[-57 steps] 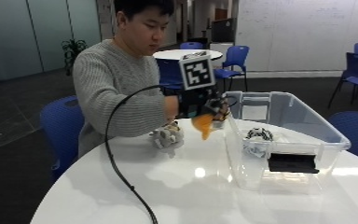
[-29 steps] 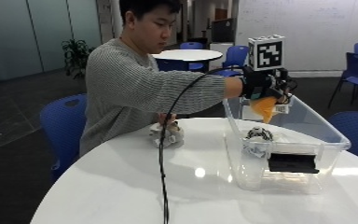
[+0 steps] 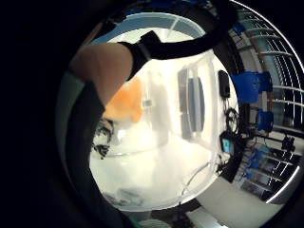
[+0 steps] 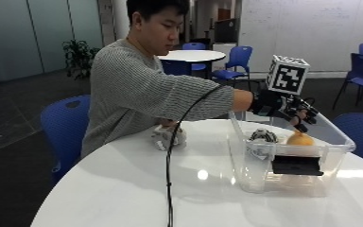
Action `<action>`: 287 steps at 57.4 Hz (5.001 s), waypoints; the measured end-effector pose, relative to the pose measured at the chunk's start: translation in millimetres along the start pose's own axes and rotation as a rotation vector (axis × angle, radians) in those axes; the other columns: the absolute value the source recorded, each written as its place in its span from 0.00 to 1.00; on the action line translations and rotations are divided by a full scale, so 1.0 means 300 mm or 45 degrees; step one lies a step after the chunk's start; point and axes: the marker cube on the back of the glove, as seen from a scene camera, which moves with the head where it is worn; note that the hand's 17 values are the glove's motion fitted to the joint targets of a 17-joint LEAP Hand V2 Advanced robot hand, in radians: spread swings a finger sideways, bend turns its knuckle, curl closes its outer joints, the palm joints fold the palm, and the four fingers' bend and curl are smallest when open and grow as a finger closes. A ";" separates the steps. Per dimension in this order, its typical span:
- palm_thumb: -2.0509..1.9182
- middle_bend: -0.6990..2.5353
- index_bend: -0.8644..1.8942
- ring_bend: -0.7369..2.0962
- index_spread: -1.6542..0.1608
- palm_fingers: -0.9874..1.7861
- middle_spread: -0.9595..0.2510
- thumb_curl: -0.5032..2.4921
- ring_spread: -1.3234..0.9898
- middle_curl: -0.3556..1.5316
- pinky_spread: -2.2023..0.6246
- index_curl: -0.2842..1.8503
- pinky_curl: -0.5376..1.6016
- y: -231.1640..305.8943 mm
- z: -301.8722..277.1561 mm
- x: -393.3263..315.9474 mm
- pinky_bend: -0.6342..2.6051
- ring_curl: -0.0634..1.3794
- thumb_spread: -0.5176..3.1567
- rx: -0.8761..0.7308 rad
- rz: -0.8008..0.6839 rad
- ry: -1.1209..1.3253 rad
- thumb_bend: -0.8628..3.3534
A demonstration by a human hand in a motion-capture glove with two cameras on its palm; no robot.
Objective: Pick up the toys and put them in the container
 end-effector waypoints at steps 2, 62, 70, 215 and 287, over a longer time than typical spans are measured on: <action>0.55 0.26 0.35 0.42 0.69 0.29 0.60 0.42 0.45 0.49 0.77 0.40 0.45 0.002 -0.001 -0.003 0.57 0.41 0.46 0.004 -0.005 -0.003 0.20; 0.52 0.27 0.37 0.38 0.70 0.34 0.65 0.28 0.51 0.37 0.79 0.30 0.41 1.175 0.377 -0.162 0.51 0.34 0.52 0.034 -0.368 0.016 0.20; 0.53 0.27 0.37 0.38 0.70 0.34 0.66 0.28 0.51 0.36 0.79 0.30 0.41 1.200 0.525 -0.168 0.51 0.34 0.52 -0.030 -0.323 0.024 0.20; 0.68 0.37 0.35 0.69 0.67 0.60 0.54 0.58 0.36 0.62 0.63 0.34 0.49 -0.106 0.031 -0.415 0.55 0.52 0.22 0.067 -0.131 0.016 0.21; 0.51 0.27 0.38 0.41 0.71 0.35 0.65 0.28 0.51 0.39 0.79 0.28 0.39 1.526 0.427 -0.123 0.47 0.28 0.52 0.283 -0.419 -0.030 0.20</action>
